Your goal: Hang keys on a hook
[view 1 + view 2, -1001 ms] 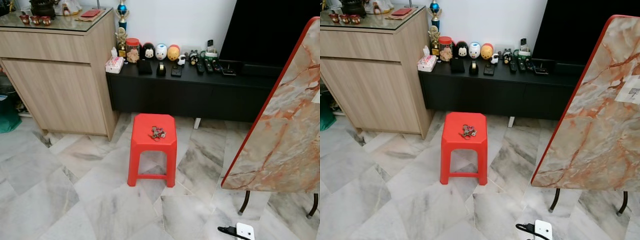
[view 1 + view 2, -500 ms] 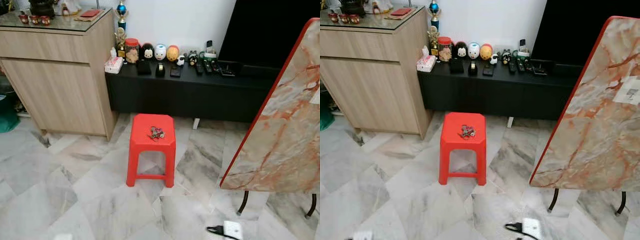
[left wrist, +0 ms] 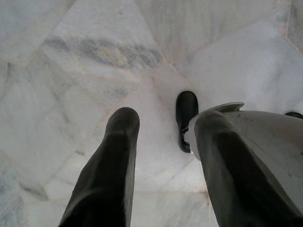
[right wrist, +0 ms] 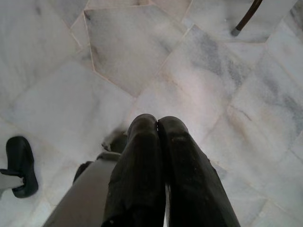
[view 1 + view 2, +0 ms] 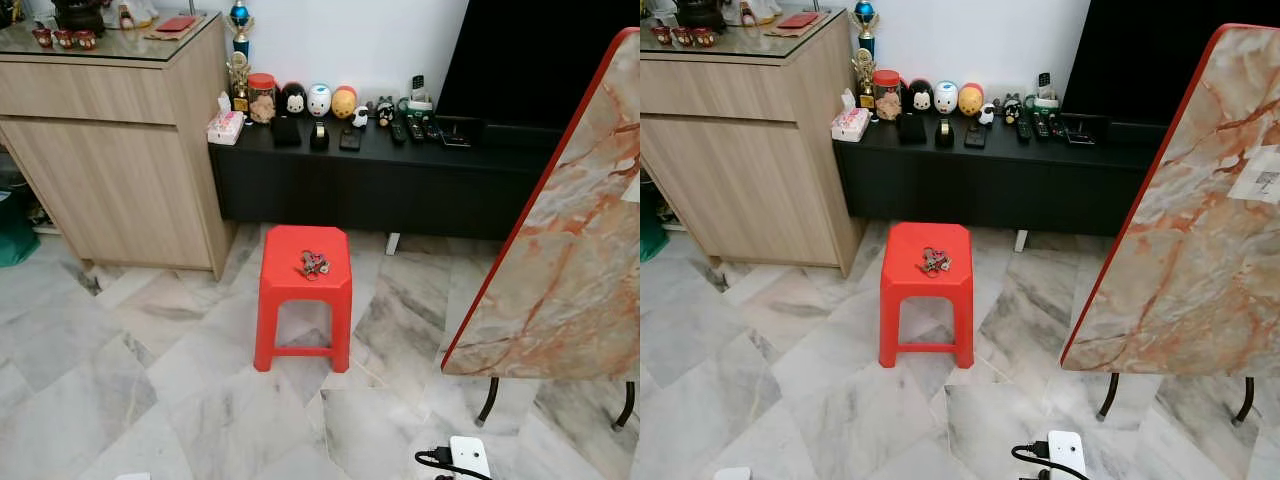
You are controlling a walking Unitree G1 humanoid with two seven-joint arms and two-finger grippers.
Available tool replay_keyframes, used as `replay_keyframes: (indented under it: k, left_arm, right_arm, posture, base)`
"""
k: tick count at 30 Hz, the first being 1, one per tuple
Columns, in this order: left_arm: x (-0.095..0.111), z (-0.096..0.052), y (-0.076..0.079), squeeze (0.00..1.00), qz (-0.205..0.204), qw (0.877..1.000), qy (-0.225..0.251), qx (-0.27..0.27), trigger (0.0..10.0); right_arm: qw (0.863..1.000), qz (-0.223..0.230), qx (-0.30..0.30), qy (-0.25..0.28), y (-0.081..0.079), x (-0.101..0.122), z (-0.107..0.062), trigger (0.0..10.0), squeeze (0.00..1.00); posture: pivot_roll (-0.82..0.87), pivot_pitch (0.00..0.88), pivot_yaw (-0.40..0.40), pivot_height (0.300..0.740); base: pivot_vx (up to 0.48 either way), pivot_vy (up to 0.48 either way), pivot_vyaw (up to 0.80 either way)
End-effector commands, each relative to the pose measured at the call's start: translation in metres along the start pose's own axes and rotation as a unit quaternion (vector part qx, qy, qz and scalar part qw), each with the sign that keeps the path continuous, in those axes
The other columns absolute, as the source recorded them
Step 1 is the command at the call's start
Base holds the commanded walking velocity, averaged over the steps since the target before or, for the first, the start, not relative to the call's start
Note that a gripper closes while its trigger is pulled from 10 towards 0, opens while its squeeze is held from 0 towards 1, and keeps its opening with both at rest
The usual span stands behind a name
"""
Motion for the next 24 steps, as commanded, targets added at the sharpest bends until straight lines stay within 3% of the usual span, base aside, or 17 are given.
replay_keyframes:
  k: [1,5,24]
  left_arm:
    - [-0.0059,-0.0001,0.0025,0.00,0.000,1.000,-0.012,-0.001,10.0]
    - [-0.0050,0.0008,0.0085,0.00,-0.001,1.000,-0.011,-0.005,10.0]
    - [-0.0050,0.0008,0.0085,0.00,-0.001,1.000,-0.011,-0.005,10.0]
  right_arm:
    - [0.999,-0.035,-0.009,0.014,0.0109,0.0109,0.0008,10.0,0.00]
    - [0.999,-0.040,-0.009,0.013,0.0116,0.0108,0.0007,10.0,0.00]
    - [0.999,-0.040,-0.009,0.013,0.0116,0.0108,0.0007,10.0,0.00]
  posture:
    - [0.03,0.000,-0.108,0.740]
    - [0.03,0.000,-0.109,0.740]
    - [0.03,0.000,-0.109,0.740]
  base:
    - [0.000,0.000,0.00]
    - [0.000,0.000,0.00]
    - [0.000,0.000,0.00]
Point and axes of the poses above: a point about 5 cm out from each wrist's last joint towards the gripper, its own z axis pointing out of the wrist towards the gripper, its own x axis along the axis of the wrist's last joint, y = z × x, the point moved 4 cm from there along z, pointing out of the wrist towards the gripper, and after that the axes turned 11 degrees about -z, right-handed, at the moved point
